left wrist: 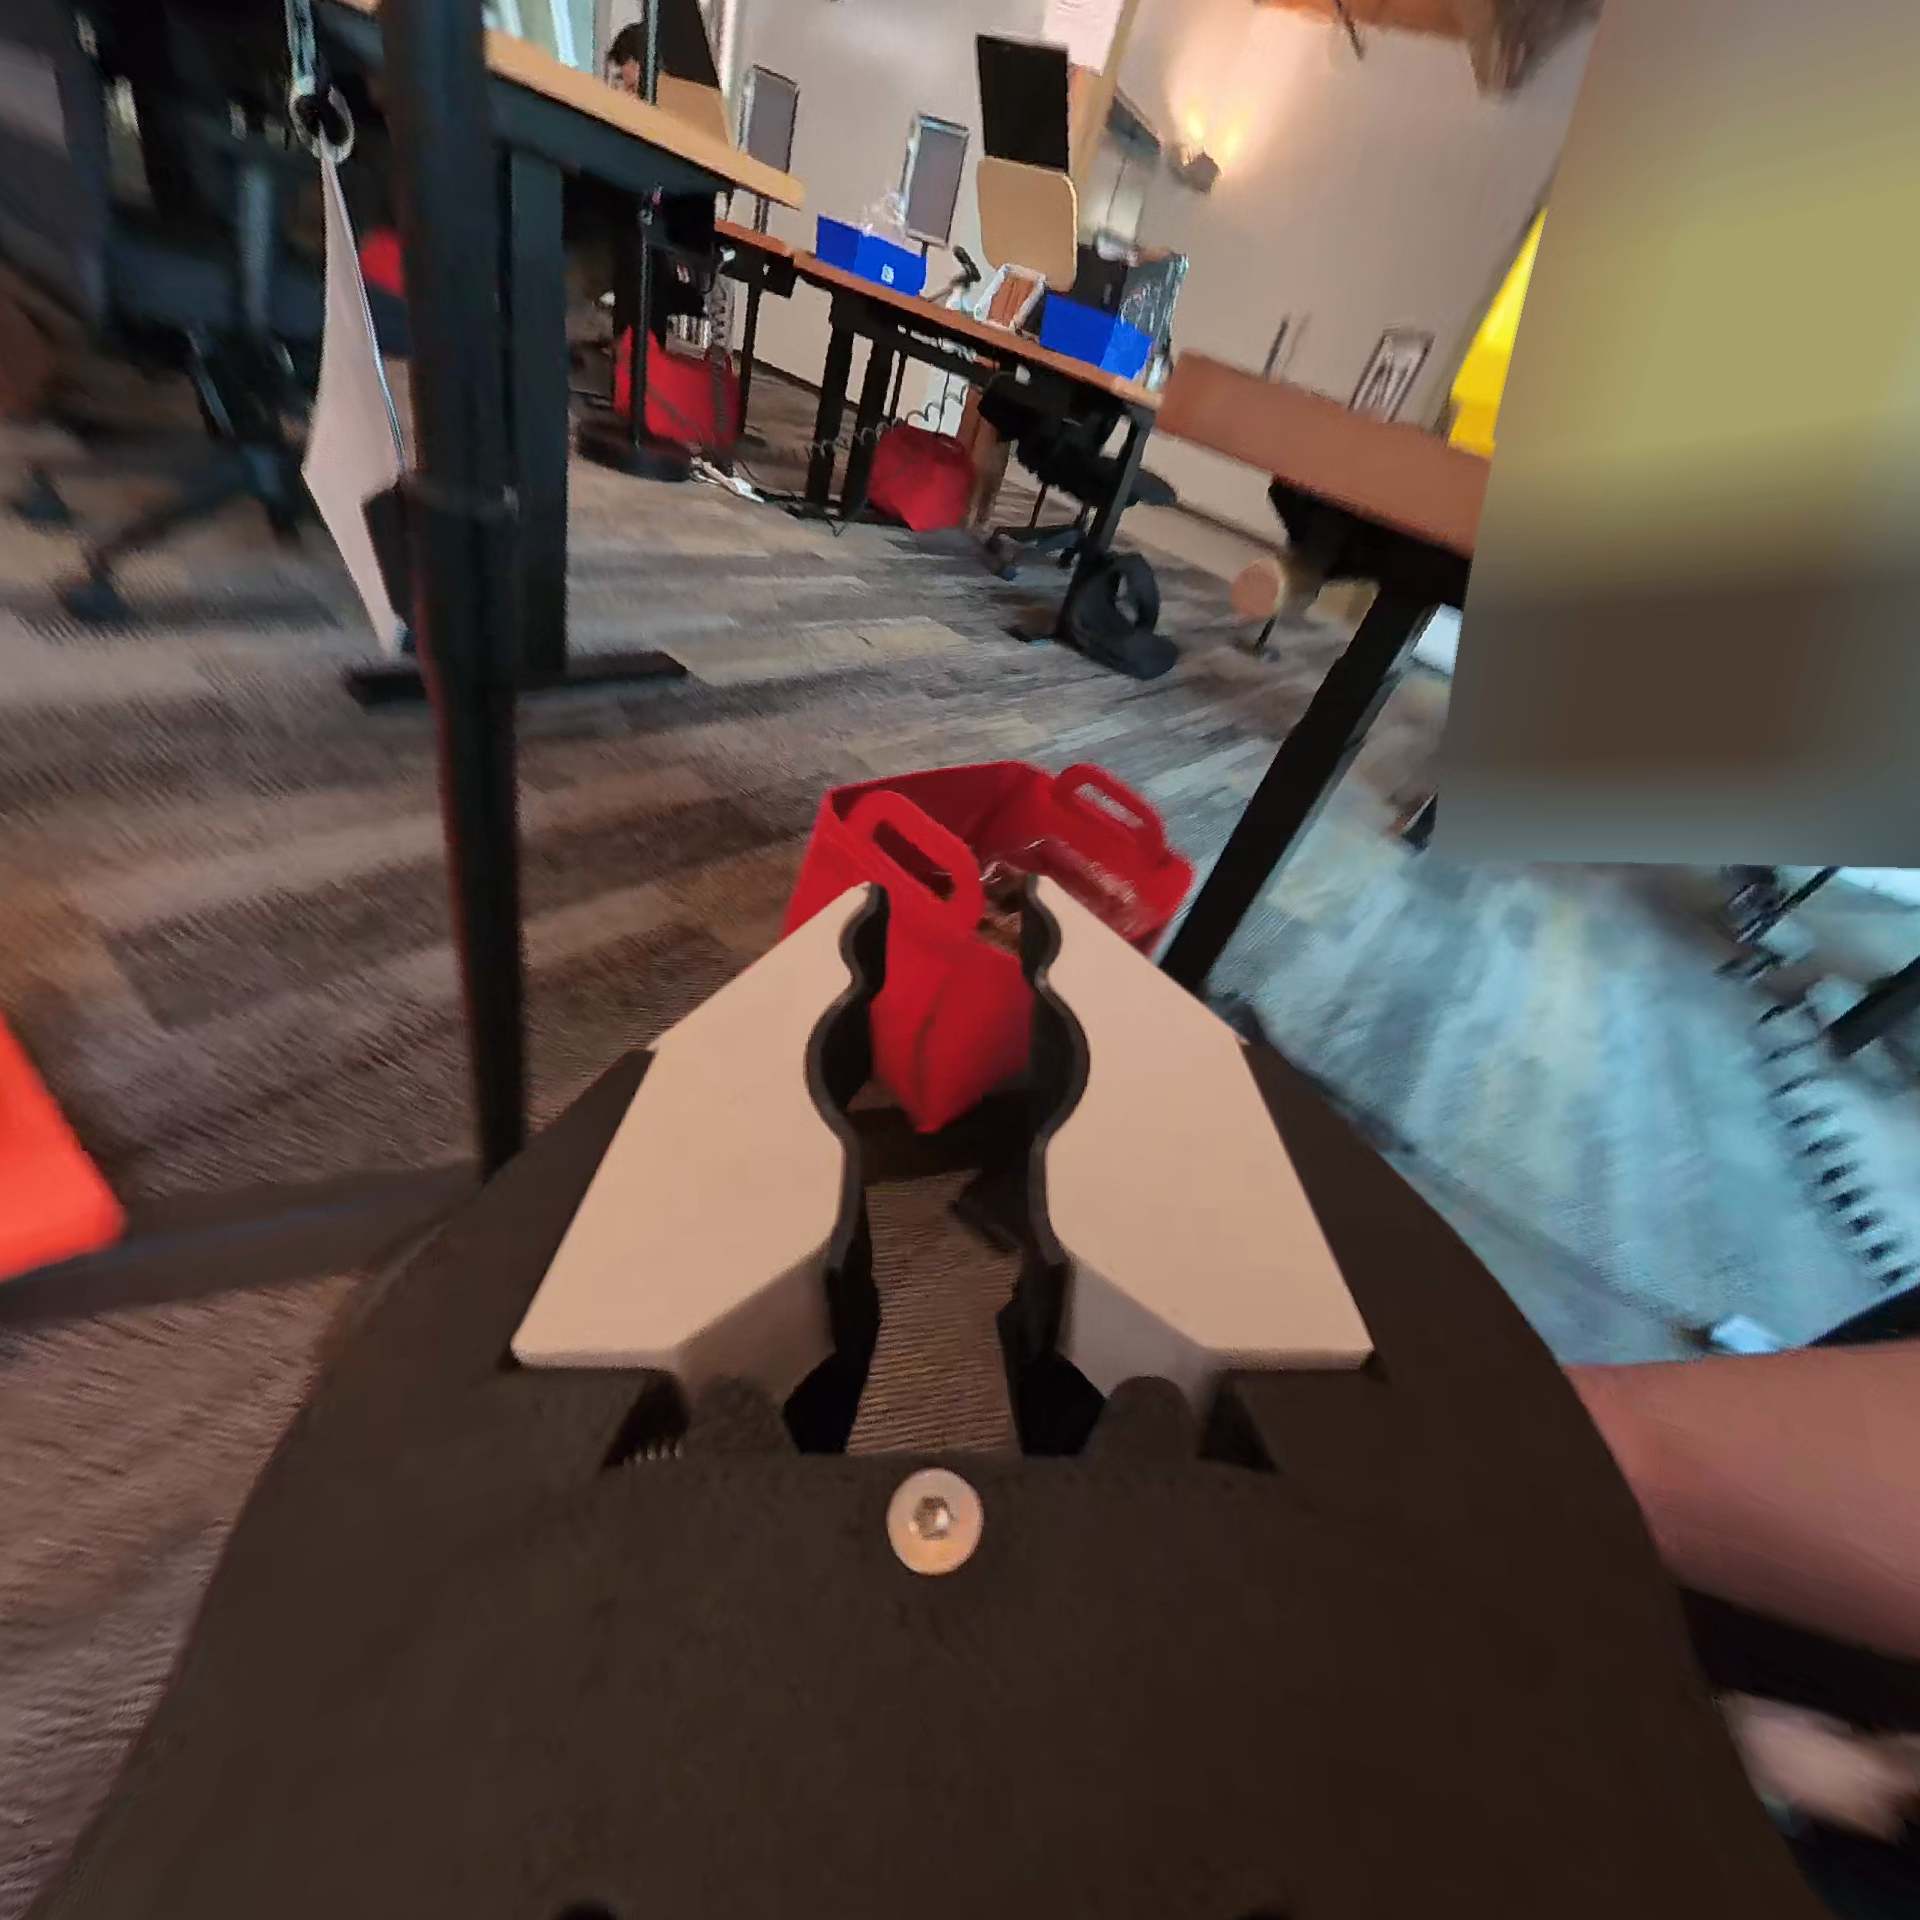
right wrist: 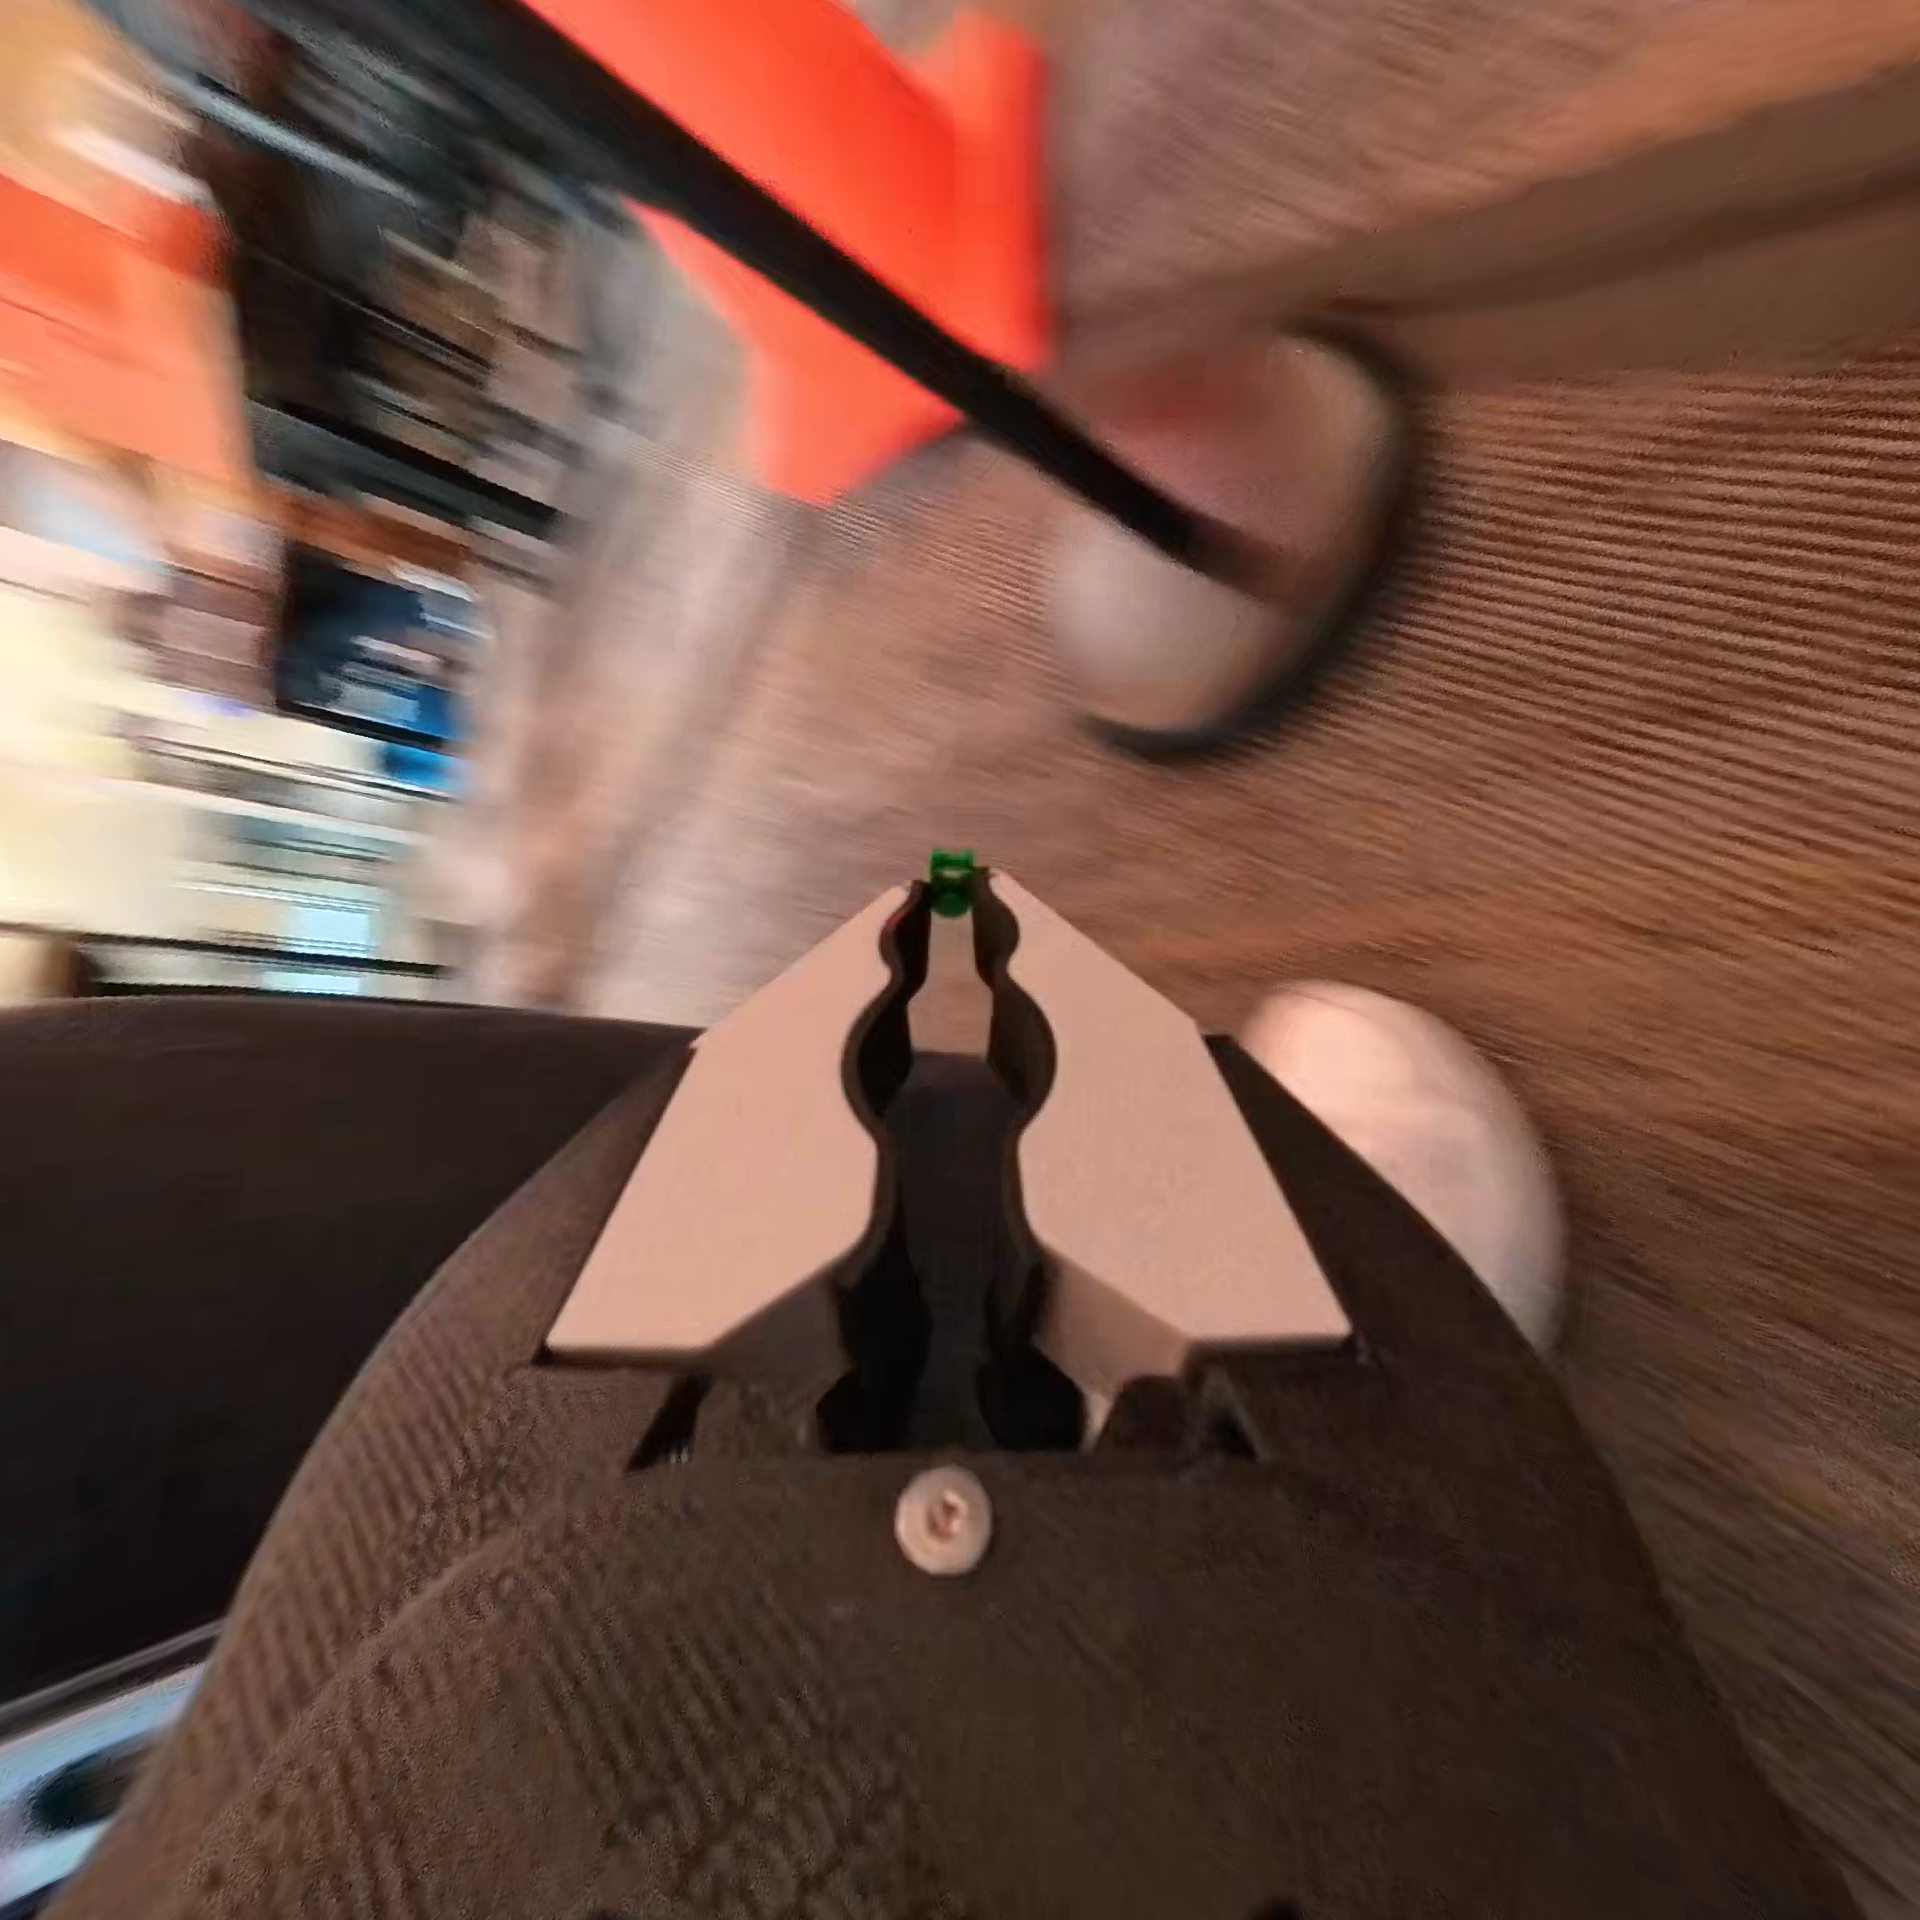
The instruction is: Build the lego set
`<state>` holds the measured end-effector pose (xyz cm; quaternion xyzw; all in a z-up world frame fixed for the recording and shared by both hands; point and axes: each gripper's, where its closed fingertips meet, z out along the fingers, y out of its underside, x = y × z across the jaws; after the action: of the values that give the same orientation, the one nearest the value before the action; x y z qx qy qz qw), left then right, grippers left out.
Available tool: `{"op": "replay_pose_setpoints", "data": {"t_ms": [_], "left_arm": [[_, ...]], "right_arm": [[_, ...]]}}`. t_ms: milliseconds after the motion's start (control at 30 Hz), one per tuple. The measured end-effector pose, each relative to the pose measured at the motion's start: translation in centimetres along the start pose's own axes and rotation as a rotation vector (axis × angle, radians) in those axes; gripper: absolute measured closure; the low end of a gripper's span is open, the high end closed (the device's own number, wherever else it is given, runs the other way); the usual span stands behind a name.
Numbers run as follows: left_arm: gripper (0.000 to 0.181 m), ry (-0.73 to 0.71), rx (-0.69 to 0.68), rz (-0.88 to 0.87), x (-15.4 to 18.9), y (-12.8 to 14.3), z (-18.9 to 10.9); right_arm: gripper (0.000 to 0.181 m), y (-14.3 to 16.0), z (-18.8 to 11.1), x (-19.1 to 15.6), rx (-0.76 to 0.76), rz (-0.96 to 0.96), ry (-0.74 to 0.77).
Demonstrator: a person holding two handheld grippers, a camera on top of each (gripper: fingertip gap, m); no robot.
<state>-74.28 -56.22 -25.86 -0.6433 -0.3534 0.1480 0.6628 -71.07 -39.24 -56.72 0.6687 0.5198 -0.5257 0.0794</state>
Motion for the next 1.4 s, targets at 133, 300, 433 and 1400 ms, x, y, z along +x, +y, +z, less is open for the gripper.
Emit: {"op": "replay_pose_setpoints", "data": {"t_ms": [133,300,433,1400], "left_arm": [[0.17,0.085,0.017,-0.103,1.0,-1.7,-1.1],[0.155,0.325,0.263,-0.359,6.0,-11.9,-8.2],[0.151,0.317,0.32,-0.224,10.3,-17.3,-14.4],[0.138,1.393,-0.644,0.948,45.3,-1.7,7.5]], "right_arm": [[0.173,-1.7,-5.2,-21.6,0.107,0.134,-0.588],[0.174,4.0,-11.7,-37.5,-0.006,0.124,-0.832],[0.174,10.0,-16.0,-45.6,-0.069,-0.122,-0.839],[0.174,-4.9,-72.6,-18.6,0.599,-0.887,1.103]]}}
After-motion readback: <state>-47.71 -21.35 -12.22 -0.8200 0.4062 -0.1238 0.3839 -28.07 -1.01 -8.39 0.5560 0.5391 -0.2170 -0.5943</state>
